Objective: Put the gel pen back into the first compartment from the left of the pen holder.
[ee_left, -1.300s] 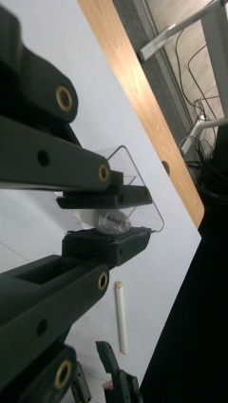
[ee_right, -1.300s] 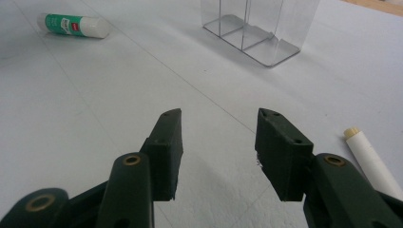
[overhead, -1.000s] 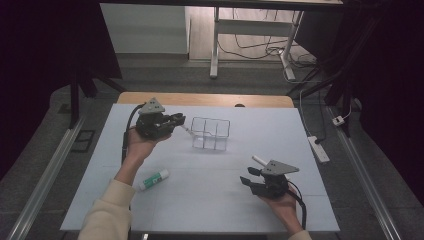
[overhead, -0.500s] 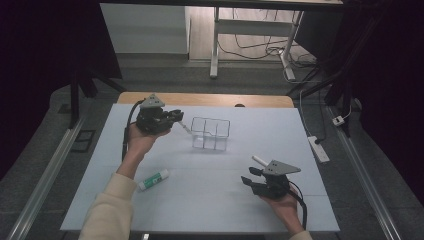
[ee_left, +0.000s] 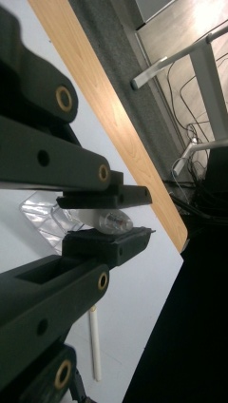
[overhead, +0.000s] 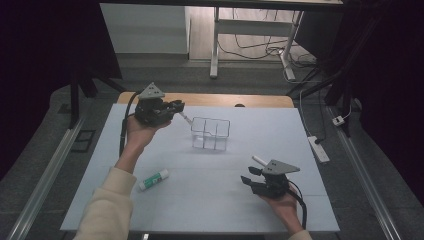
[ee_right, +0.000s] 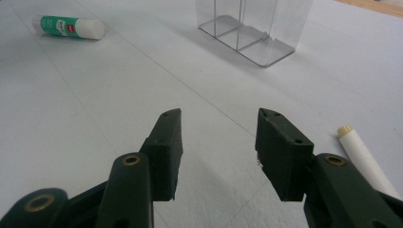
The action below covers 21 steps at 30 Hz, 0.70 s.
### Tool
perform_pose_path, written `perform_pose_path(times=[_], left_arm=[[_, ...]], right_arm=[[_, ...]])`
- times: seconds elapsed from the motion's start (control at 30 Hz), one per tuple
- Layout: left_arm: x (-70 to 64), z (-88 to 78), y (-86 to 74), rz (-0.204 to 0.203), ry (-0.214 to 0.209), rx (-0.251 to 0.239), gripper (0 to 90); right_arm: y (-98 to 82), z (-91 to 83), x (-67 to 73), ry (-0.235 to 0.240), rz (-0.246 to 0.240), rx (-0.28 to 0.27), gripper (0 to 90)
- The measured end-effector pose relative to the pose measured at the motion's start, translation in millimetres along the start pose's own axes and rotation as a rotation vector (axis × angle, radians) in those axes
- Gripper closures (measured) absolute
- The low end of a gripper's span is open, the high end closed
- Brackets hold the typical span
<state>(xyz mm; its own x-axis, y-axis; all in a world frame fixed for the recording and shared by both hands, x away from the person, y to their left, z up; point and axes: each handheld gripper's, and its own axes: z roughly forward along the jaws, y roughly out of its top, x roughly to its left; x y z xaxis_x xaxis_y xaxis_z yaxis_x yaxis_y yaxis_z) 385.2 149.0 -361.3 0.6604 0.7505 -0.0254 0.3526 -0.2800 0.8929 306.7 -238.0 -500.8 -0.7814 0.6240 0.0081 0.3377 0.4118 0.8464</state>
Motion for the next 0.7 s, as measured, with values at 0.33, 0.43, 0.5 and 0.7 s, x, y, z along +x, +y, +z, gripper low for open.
perform_pose_path(times=[0.33,0.43,0.5,0.7], left_arm=[[-6.4,37.8,1.6,0.012,0.011,0.058,79.4],[-6.2,50.4,-2.6,0.019,0.042,0.093,79.1],[-4.2,55.2,-5.2,0.005,0.037,0.100,79.2],[-8.8,64.5,-11.9,0.025,0.025,0.125,53.0]], right_arm=[[-0.5,0.0,0.6,0.003,0.003,-0.004,51.0],[-0.5,-0.8,0.5,0.003,0.002,-0.003,51.0],[-0.7,-1.3,0.4,0.002,0.002,-0.002,50.9],[-1.9,-1.8,-0.3,0.001,0.005,-0.005,50.9]])
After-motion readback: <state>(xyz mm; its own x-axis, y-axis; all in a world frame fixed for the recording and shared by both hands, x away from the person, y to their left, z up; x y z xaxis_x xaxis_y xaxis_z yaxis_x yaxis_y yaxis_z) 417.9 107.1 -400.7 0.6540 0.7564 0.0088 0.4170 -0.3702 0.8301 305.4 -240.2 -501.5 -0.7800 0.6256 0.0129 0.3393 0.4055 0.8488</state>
